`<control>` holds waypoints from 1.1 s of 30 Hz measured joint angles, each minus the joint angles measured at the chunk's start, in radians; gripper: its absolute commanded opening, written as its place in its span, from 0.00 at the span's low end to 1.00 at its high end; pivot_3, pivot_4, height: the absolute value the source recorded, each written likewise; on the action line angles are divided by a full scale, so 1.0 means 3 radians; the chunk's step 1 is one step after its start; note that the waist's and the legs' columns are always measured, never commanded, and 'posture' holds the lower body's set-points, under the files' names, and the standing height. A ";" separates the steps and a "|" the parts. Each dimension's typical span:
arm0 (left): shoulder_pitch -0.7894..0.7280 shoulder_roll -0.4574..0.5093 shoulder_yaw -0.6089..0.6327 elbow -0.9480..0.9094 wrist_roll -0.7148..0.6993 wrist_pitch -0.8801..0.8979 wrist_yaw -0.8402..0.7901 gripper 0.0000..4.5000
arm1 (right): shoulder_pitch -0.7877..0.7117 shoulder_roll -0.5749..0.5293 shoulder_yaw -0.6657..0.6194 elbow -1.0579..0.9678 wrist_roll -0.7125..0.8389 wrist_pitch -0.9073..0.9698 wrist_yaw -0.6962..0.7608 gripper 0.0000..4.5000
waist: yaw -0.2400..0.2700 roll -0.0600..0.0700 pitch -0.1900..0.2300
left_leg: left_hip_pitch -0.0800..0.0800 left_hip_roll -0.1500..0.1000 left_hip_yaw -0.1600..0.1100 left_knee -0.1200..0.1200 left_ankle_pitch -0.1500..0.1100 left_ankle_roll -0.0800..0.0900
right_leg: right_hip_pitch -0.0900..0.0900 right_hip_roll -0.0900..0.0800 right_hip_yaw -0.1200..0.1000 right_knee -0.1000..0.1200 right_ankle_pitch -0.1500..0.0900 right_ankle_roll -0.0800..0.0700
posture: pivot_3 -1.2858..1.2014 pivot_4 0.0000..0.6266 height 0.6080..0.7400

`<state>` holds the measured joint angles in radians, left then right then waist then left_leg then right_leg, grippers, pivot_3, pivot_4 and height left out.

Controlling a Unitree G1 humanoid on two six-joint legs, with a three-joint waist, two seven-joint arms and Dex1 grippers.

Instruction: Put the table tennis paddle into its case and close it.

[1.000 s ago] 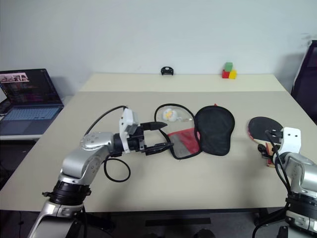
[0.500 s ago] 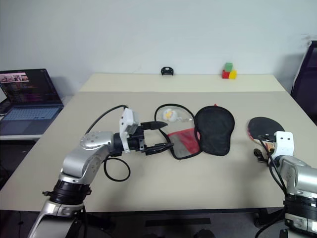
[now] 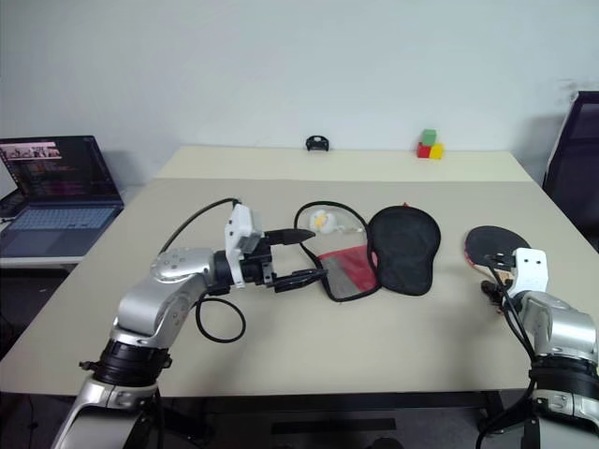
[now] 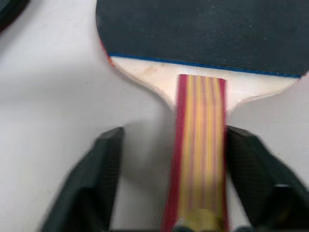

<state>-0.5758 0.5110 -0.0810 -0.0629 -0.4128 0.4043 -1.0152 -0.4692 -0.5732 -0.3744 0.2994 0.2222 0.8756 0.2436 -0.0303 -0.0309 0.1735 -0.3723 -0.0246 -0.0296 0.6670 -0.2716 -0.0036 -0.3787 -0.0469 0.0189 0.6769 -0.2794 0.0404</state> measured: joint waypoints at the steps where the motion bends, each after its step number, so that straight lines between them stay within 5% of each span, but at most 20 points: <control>1: 0.0011 0.0009 0.0000 0.0000 0.0000 0.0000 0.0001 1.00 | -0.0007 0.0000 -0.0013 0.0014 0.0000 0.0002 -0.0026 0.36 | 0.0001 0.0000 0.0000 | 0.0000 0.0000 0.0000 -0.0001 0.0000 0.0000 | 0.0000 0.0000 0.0000 0.0000 0.0000 0.0000 | 0.52 0.24 1.00; 3: 0.0030 0.0032 0.0000 0.0000 0.0000 0.0000 0.0003 1.00 | -0.0014 0.0006 -0.0053 0.0026 0.0009 0.0000 -0.0055 0.25 | 0.0002 -0.0001 -0.0001 | -0.0001 0.0000 -0.0002 -0.0003 0.0000 0.0000 | -0.0001 -0.0001 0.0000 0.0000 0.0000 0.0000 | 0.52 0.24 1.00; 21: 0.0170 0.0204 0.0137 -0.0003 -0.0001 0.0000 0.0025 1.00 | -0.0280 -0.0047 -0.0113 -0.0373 0.0191 0.0327 -0.0177 0.24 | -0.0014 0.0038 0.0026 | -0.0039 0.0000 -0.0002 -0.0015 0.0000 0.0000 | -0.0044 -0.0004 0.0002 -0.0004 -0.0001 -0.0002 | 0.52 0.24 1.00; 33: 0.0192 0.0228 0.0155 -0.0001 0.0014 -0.0007 0.0074 1.00 | -0.0629 0.0939 0.0291 -0.1667 0.0515 0.1151 -0.0508 0.24 | 0.0001 0.0047 0.0032 | -0.0098 -0.0001 -0.0018 -0.0007 0.0002 -0.0004 | -0.0097 -0.0005 -0.0002 0.0007 -0.0001 -0.0003 | 0.52 0.24 1.00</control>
<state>-0.5181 0.5794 -0.0344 -0.0633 -0.4086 0.4024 -0.9930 -0.6578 -0.2915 -0.2870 -0.2007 0.3768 1.2208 0.0911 -0.0300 -0.0169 0.1831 -0.4016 -0.0250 -0.0351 0.6649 -0.2709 -0.0047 -0.4079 -0.0485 0.0183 0.6789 -0.2797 0.0394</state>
